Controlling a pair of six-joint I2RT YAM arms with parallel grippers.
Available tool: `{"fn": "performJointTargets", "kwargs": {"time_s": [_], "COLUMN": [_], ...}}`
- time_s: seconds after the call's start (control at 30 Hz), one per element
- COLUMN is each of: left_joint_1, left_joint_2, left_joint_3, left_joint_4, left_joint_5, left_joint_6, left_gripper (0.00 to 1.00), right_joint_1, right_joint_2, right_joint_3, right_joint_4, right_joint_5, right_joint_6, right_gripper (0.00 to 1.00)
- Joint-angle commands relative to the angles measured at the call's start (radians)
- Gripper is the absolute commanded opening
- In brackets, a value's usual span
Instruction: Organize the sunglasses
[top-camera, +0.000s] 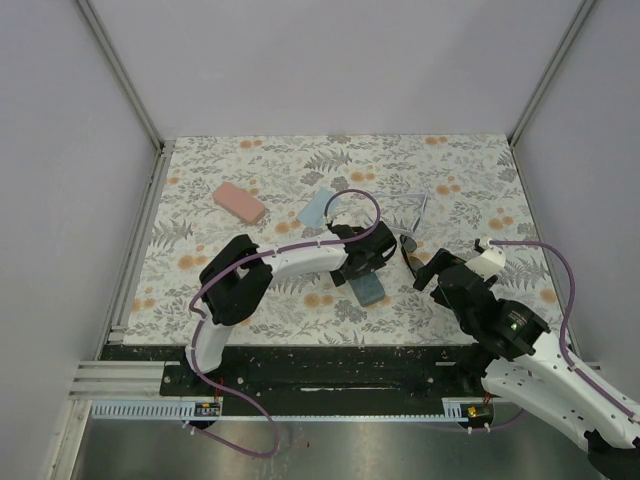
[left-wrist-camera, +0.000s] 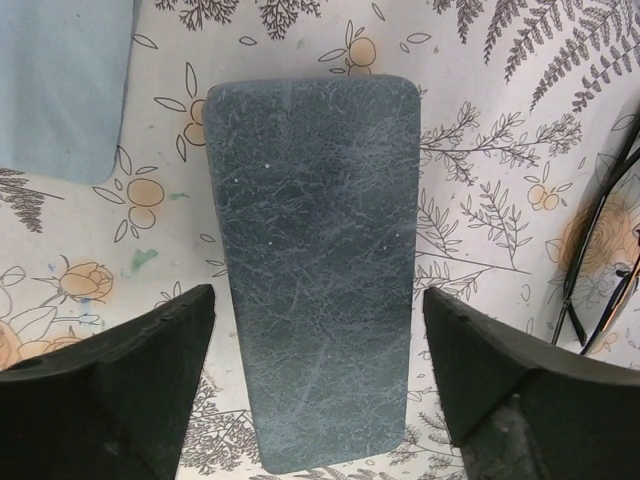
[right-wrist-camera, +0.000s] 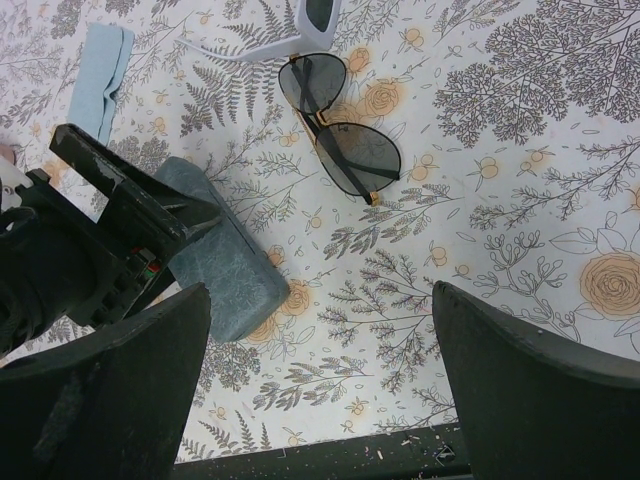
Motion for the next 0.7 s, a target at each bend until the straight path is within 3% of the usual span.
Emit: {"fn": "performJointTargets", "kwargs": {"time_s": [0.0, 0.1, 0.33, 0.5, 0.67], "left_joint_1": [-0.006, -0.007, -0.006, -0.001, 0.05], "left_joint_2": [0.017, 0.0, -0.072, -0.188, -0.346], "left_joint_3": [0.04, 0.023, -0.083, -0.196, -0.403], "left_joint_4": [0.013, 0.024, 0.157, 0.316, 0.617], "left_joint_5": [-0.003, -0.013, 0.011, 0.031, 0.199], "left_joint_6": [-0.018, -0.015, 0.054, 0.149, 0.236], "left_gripper": [0.83, 0.66, 0.46, 0.39, 0.33], "right_joint_1": [0.0, 0.001, 0.001, 0.001, 0.001], "right_joint_2": [-0.004, -0.004, 0.022, 0.032, 0.035], "right_joint_3": [-0.002, -0.006, -0.005, -0.015, -0.022], "right_joint_4": [-0.001, 0.002, 0.039, 0.106, 0.218], "right_joint_5": [0.038, 0.029, -0.017, -0.148, -0.34], "right_joint_6": [0.017, 0.011, -0.032, -0.104, -0.144], "right_gripper": [0.99, 0.99, 0.99, 0.99, 0.99]}}
